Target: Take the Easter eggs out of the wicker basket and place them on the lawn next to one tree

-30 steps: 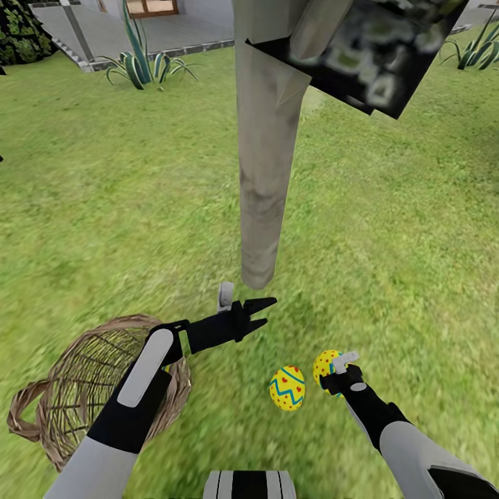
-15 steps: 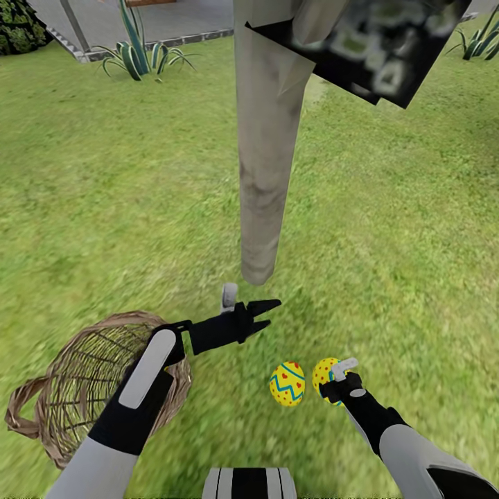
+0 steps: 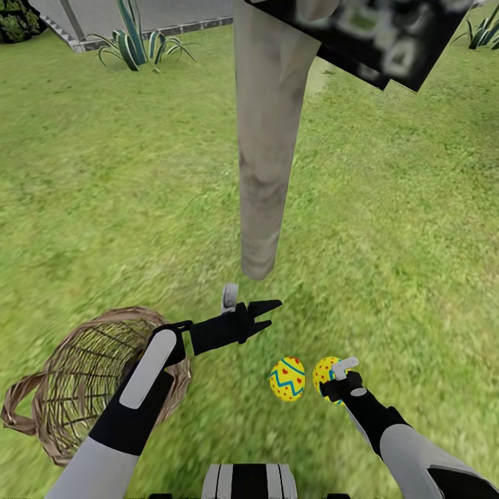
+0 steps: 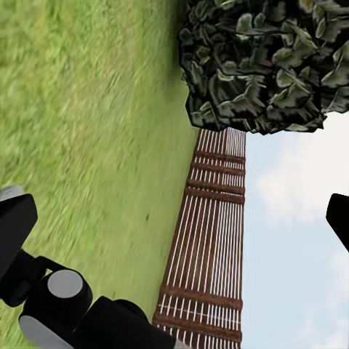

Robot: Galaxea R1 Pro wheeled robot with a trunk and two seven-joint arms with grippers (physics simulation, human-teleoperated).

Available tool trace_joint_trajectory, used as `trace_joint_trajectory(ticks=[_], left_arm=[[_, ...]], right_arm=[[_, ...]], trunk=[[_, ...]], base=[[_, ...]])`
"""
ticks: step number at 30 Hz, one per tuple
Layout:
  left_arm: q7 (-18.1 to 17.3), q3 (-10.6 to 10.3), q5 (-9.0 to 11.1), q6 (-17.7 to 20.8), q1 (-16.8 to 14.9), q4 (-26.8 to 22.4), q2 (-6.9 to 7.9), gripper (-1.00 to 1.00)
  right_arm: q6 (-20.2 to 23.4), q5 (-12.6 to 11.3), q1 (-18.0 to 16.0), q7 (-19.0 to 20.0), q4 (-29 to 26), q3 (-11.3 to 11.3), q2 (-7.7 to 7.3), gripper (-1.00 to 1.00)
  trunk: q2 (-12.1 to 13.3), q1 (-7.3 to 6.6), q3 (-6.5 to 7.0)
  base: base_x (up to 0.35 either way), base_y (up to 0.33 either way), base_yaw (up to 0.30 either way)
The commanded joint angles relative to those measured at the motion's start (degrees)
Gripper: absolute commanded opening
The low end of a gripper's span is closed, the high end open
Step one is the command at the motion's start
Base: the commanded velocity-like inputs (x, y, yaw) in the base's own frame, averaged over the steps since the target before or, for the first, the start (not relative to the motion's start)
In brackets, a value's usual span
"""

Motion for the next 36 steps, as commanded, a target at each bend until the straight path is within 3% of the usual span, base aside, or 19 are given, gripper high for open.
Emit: trace_joint_trajectory(ticks=[1,7,11,18,36], left_arm=[[0.0,0.0,0.1,0.2,0.0,0.0,-0.02,1.0],[0.0,0.0,0.1,0.2,0.0,0.0,-0.03,1.0],[0.0,0.0,0.1,0.2,0.0,0.0,-0.02,1.0],[0.0,0.0,0.1,0.2,0.0,0.0,0.0,1.0],[0.0,-0.1,0.1,0.2,0.0,0.0,-0.01,1.0]], right_arm=[[0.1,0.6,0.0,0.1,-0.2,-0.4,0.0,-1.0],[-0.3,0.5,0.0,0.1,-0.6,-0.5,-0.18,-1.0],[-2.9,0.2,0.0,-0.1,-2.0,-0.8,-0.29,-1.0],[-3.5,0.4,0.0,-0.2,-2.4,-0.4,-0.21,-1.0],[-3.5,0.4,0.0,-0.2,-2.4,-0.5,-0.31,-1.0]], trunk=[[-0.4,0.22,-0.31],[-1.6,0.88,-1.4],[-1.6,0.88,-1.5],[-1.6,0.88,-1.5],[-8.9,4.83,-4.74]], base=[[0.0,0.0,0.0],[0.0,0.0,0.0],[0.0,0.0,0.0],[0.0,0.0,0.0],[0.0,0.0,0.0]])
